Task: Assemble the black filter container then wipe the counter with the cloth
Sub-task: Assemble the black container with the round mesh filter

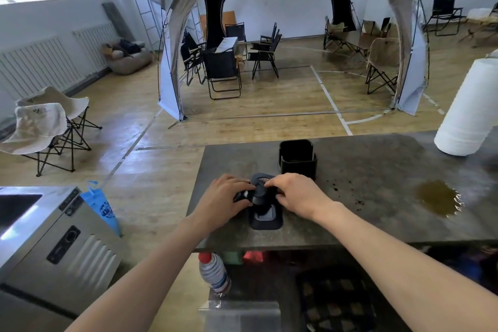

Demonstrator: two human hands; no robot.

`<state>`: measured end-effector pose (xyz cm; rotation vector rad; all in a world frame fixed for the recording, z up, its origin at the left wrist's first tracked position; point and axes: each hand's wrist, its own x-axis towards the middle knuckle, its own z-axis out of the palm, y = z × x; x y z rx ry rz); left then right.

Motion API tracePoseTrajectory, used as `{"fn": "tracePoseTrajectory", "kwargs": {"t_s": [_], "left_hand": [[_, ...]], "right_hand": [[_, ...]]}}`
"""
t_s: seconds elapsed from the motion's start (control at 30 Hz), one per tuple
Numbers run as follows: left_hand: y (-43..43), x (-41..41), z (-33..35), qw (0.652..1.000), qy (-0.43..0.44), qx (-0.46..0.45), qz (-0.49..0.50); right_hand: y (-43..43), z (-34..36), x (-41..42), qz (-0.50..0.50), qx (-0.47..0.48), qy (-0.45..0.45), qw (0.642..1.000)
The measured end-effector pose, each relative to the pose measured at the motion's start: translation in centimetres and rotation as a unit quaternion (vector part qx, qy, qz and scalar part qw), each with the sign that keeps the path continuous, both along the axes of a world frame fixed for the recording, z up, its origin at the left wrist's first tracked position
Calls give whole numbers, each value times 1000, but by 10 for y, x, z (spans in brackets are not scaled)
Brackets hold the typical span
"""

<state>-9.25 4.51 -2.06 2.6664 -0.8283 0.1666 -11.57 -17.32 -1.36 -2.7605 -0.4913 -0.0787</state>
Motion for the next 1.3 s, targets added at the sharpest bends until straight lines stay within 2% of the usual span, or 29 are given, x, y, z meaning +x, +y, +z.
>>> {"fn": "tracePoseTrajectory", "kwargs": {"t_s": [0.07, 0.13, 0.2, 0.27, 0.33, 0.4, 0.47, 0.6, 0.67, 0.8, 0.93, 1.03, 1.3], "left_hand": [[3, -1, -2, 999, -6, -47, 14], [4, -2, 2, 991, 2, -126, 43], [1, -2, 13, 971, 44, -224, 75], [-6, 3, 27, 933, 117, -322, 109], [-17, 8, 42, 881, 201, -405, 136], [-30, 13, 55, 827, 288, -458, 151], [-43, 21, 63, 791, 349, -478, 155], [-69, 41, 72, 785, 393, -456, 146], [-84, 51, 77, 794, 404, -431, 143], [-105, 72, 77, 832, 370, -365, 193], [-112, 83, 61, 836, 393, -312, 221], [-113, 92, 49, 833, 413, -292, 223], [-113, 105, 30, 827, 456, -236, 231]], "right_hand": [[0, -4, -1, -10, 47, -6, 999], [1, -7, -2, -32, 147, -23, 988], [4, -5, -1, -61, 264, -34, 962], [5, 7, 2, -110, 381, -34, 917], [3, 24, 6, -171, 477, -9, 862], [-5, 36, 10, -225, 532, 54, 814], [-18, 44, 12, -254, 557, 120, 782], [-51, 62, 22, -251, 598, 176, 741], [-67, 71, 28, -259, 586, 165, 750], [-83, 75, 42, -299, 536, 131, 779], [-92, 61, 53, -327, 510, 130, 785], [-96, 55, 56, -340, 485, 172, 787], [-107, 40, 79, -374, 421, 317, 763]]}}
